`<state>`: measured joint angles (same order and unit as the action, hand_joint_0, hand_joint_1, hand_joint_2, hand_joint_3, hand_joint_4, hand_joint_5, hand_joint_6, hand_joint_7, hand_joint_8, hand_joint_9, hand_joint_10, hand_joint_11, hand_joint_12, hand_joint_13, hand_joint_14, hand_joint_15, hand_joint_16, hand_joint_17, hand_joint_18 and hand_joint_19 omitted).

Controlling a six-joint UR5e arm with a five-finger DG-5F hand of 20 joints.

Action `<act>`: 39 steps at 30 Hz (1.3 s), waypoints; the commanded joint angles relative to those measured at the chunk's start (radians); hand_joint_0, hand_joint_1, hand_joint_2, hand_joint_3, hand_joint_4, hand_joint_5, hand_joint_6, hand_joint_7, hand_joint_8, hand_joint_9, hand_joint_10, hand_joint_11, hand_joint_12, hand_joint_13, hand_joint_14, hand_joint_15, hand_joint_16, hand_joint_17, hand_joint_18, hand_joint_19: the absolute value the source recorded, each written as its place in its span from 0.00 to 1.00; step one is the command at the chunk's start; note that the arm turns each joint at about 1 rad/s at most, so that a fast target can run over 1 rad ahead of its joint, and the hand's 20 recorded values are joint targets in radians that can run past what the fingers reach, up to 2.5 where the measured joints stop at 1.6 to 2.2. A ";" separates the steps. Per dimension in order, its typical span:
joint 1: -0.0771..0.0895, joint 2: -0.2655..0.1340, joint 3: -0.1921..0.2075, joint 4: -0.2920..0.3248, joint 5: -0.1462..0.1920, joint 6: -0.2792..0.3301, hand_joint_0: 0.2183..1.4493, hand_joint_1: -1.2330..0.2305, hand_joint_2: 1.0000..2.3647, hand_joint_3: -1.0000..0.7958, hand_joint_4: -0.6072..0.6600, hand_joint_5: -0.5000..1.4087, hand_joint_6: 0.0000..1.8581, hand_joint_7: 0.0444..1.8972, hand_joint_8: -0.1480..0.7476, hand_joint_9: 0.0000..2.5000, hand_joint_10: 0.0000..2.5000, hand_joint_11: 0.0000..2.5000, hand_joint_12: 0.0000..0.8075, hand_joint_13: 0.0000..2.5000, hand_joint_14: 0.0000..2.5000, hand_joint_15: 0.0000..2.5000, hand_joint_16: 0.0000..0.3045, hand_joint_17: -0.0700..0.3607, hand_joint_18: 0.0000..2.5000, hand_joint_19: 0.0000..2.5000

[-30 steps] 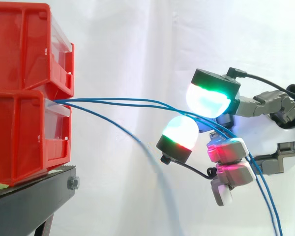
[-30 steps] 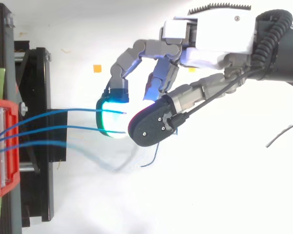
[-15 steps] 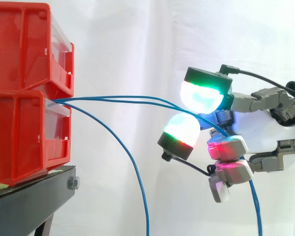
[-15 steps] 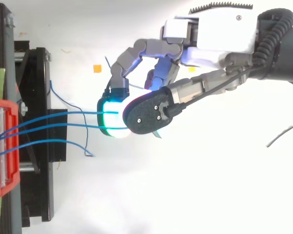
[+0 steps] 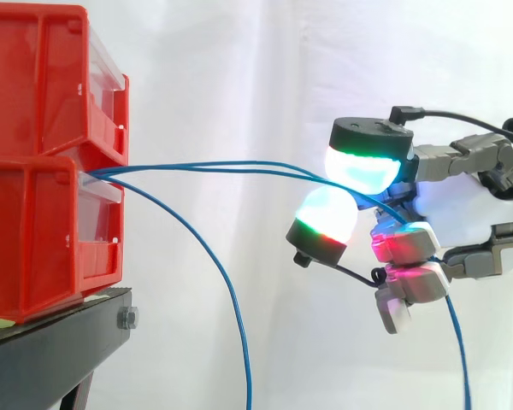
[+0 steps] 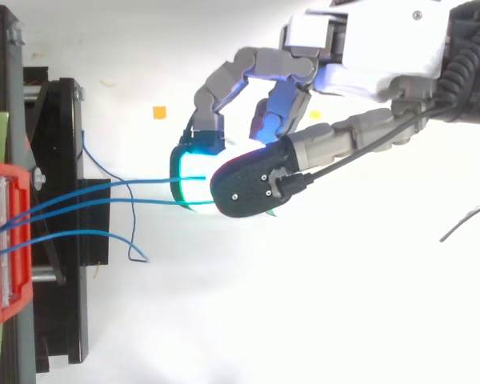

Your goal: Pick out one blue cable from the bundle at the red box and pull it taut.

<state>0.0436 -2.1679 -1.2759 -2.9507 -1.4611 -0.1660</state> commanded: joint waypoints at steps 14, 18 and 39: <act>0.004 0.000 0.000 -0.001 0.027 -0.001 0.33 0.36 0.01 0.39 0.52 0.18 0.51 0.40 0.49 0.50 0.01 0.38 0.48 0.49 0.01 0.32 0.13 0.37 0.35 0.29; 0.005 0.000 0.000 -0.001 0.031 0.005 0.34 0.36 0.01 0.36 0.53 0.18 0.51 0.40 0.49 0.50 0.01 0.38 0.47 0.50 0.01 0.32 0.13 0.37 0.35 0.29; 0.009 -0.001 0.000 -0.001 0.031 0.016 0.25 0.40 0.00 0.28 0.58 0.18 0.48 0.39 0.51 0.50 0.01 0.38 0.50 0.50 0.01 0.32 0.14 0.38 0.35 0.28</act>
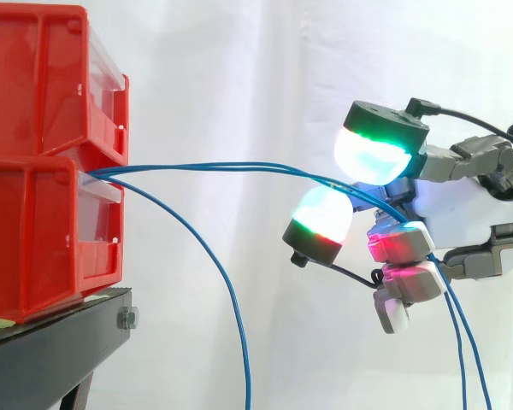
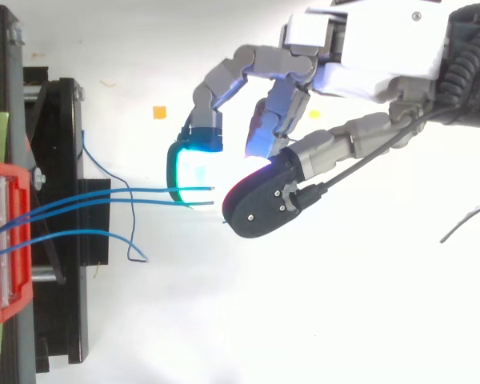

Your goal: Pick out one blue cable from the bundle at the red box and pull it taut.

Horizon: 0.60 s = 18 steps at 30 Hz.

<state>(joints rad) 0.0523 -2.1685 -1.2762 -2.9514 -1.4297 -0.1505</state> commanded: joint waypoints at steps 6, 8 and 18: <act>0.003 -0.001 0.000 0.000 0.008 0.008 0.33 0.30 0.00 0.28 0.56 0.18 0.49 0.40 0.49 0.50 0.01 0.38 0.48 0.49 0.01 0.32 0.13 0.37 0.36 0.29; 0.003 -0.001 0.000 0.000 0.014 0.011 0.37 0.29 0.00 0.29 0.50 0.18 0.49 0.41 0.49 0.50 0.01 0.38 0.48 0.49 0.01 0.32 0.13 0.37 0.37 0.28; 0.008 -0.001 0.000 0.000 0.020 0.042 0.43 0.25 0.01 0.35 0.41 0.17 0.51 0.44 0.48 0.49 0.01 0.39 0.49 0.50 0.01 0.32 0.14 0.38 0.39 0.28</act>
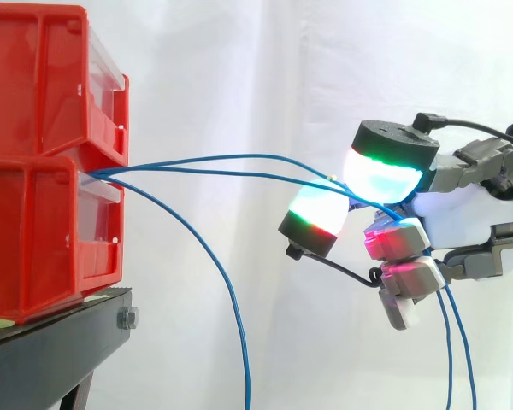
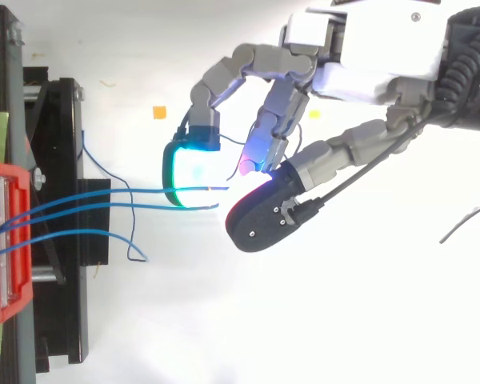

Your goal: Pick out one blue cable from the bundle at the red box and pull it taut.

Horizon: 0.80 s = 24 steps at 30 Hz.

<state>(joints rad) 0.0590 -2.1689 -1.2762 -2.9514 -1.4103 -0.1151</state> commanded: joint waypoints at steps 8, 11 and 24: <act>0.002 0.000 0.000 0.000 0.004 0.008 0.41 0.27 0.00 0.29 0.48 0.17 0.51 0.39 0.48 0.49 0.01 0.39 0.48 0.51 0.01 0.33 0.14 0.38 0.40 0.28; 0.002 0.000 0.000 0.000 0.010 0.008 0.40 0.27 0.00 0.30 0.46 0.17 0.51 0.42 0.49 0.51 0.01 0.39 0.48 0.51 0.01 0.33 0.14 0.38 0.40 0.29; 0.002 0.000 0.000 0.000 0.010 0.009 0.36 0.30 0.01 0.46 0.39 0.18 0.52 0.50 0.50 0.54 0.01 0.40 0.48 0.52 0.01 0.33 0.14 0.39 0.40 0.30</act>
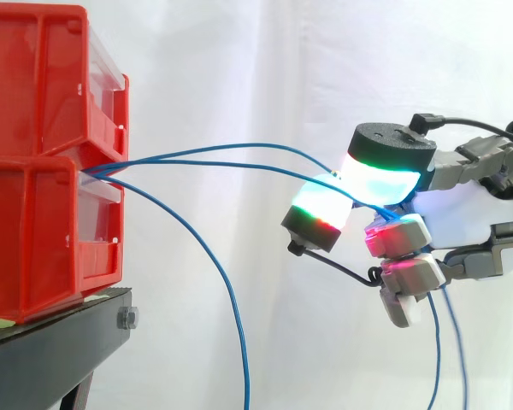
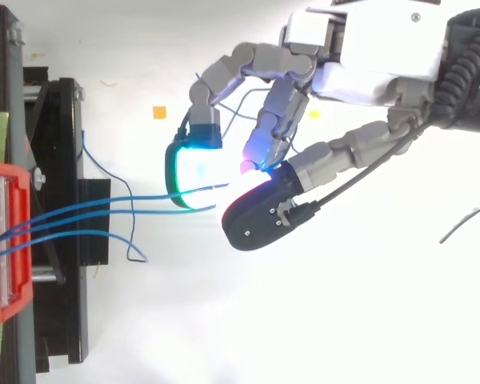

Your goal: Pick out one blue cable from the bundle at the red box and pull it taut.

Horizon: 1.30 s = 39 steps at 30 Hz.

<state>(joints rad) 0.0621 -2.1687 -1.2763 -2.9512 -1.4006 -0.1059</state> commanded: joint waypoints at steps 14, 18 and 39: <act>0.001 0.000 0.000 0.000 0.000 0.000 0.31 0.39 0.01 0.34 0.53 0.18 0.51 0.44 0.50 0.54 0.01 0.40 0.48 0.52 0.01 0.33 0.14 0.38 0.38 0.31; -0.001 0.000 0.000 -0.002 0.000 0.002 0.31 0.39 0.01 0.34 0.53 0.19 0.50 0.45 0.50 0.54 0.01 0.40 0.48 0.52 0.01 0.33 0.14 0.39 0.38 0.31; -0.001 0.001 0.000 -0.009 0.000 0.006 0.30 0.35 0.01 0.47 0.49 0.22 0.50 0.51 0.55 0.58 0.01 0.38 0.52 0.54 0.01 0.32 0.17 0.43 0.43 0.29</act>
<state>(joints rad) 0.0609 -2.1685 -1.2771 -2.9606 -1.4005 -0.0998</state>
